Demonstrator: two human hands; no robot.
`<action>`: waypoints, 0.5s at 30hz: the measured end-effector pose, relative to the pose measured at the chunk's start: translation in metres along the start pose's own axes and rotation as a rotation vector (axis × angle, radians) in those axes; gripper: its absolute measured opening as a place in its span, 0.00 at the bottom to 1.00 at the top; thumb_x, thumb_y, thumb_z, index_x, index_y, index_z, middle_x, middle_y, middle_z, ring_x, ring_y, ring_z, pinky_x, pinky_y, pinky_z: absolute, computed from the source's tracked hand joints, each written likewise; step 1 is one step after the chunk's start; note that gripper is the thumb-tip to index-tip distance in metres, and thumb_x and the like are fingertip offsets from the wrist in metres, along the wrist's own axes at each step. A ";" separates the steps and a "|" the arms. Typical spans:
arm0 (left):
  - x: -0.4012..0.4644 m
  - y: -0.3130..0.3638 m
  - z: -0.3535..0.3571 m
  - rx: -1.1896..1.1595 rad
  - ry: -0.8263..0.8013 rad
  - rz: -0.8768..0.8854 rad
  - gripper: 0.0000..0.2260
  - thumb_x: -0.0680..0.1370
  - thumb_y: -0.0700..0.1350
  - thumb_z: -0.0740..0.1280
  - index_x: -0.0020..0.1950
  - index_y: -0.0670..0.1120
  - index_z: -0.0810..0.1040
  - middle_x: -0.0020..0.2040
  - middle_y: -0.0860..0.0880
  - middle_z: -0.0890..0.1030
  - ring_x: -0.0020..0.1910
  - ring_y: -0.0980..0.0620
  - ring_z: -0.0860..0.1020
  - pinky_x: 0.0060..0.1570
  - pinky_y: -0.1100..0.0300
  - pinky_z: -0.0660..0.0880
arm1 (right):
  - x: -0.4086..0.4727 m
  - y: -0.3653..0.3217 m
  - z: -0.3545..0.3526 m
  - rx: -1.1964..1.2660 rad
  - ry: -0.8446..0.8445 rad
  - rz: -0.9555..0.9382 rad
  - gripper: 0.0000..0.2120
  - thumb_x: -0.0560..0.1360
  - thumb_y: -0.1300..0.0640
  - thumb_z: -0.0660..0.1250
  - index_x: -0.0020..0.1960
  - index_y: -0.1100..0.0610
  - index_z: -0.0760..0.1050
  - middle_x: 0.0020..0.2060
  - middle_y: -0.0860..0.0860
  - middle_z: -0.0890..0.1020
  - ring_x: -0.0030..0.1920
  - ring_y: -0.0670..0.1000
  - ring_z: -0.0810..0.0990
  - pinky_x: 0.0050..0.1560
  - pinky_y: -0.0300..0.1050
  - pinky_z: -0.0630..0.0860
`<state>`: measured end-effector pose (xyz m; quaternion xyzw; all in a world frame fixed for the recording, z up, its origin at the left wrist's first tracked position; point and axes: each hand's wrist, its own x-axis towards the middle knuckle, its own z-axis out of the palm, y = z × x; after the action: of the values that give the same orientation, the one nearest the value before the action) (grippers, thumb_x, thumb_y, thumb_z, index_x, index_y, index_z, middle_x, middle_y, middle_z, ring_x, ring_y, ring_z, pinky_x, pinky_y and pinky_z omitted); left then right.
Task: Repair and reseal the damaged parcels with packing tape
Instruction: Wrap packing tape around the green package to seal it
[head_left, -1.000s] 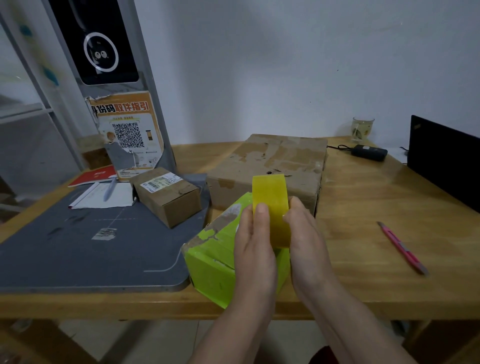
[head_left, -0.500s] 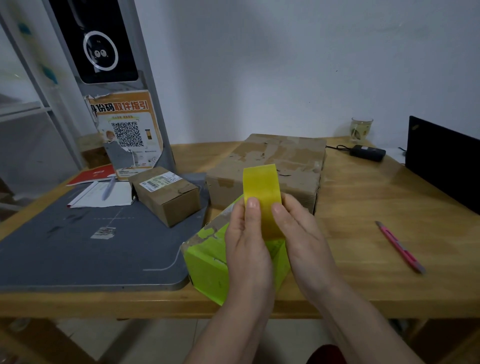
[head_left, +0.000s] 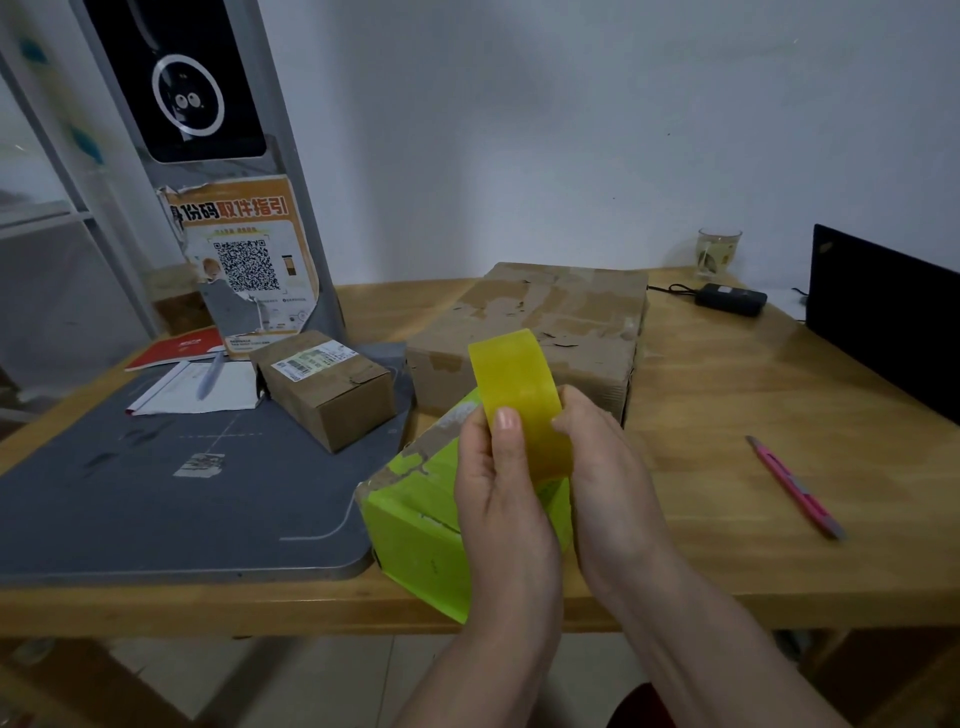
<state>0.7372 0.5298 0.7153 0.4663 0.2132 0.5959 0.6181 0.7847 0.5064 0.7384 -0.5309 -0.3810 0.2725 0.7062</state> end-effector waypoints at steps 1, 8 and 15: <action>0.000 0.000 0.000 0.006 0.000 0.002 0.10 0.77 0.55 0.61 0.43 0.57 0.81 0.43 0.52 0.81 0.44 0.56 0.78 0.48 0.58 0.74 | 0.001 0.001 0.001 -0.007 0.000 -0.003 0.10 0.76 0.61 0.57 0.38 0.61 0.71 0.31 0.45 0.75 0.35 0.40 0.73 0.37 0.34 0.71; 0.000 -0.001 -0.002 0.001 -0.014 0.024 0.10 0.77 0.54 0.61 0.43 0.58 0.81 0.43 0.52 0.81 0.45 0.55 0.77 0.49 0.58 0.73 | 0.001 0.003 0.002 0.024 0.017 0.043 0.22 0.65 0.48 0.60 0.47 0.66 0.73 0.45 0.62 0.78 0.50 0.64 0.75 0.54 0.60 0.74; 0.000 0.003 0.000 -0.012 0.011 -0.008 0.09 0.78 0.54 0.62 0.44 0.56 0.81 0.43 0.54 0.81 0.45 0.57 0.78 0.48 0.61 0.74 | 0.003 0.008 -0.002 0.008 -0.052 0.015 0.13 0.68 0.53 0.58 0.43 0.63 0.73 0.41 0.56 0.76 0.44 0.56 0.73 0.49 0.55 0.72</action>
<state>0.7357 0.5291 0.7179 0.4585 0.2150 0.5971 0.6221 0.7884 0.5103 0.7315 -0.5235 -0.3942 0.2929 0.6962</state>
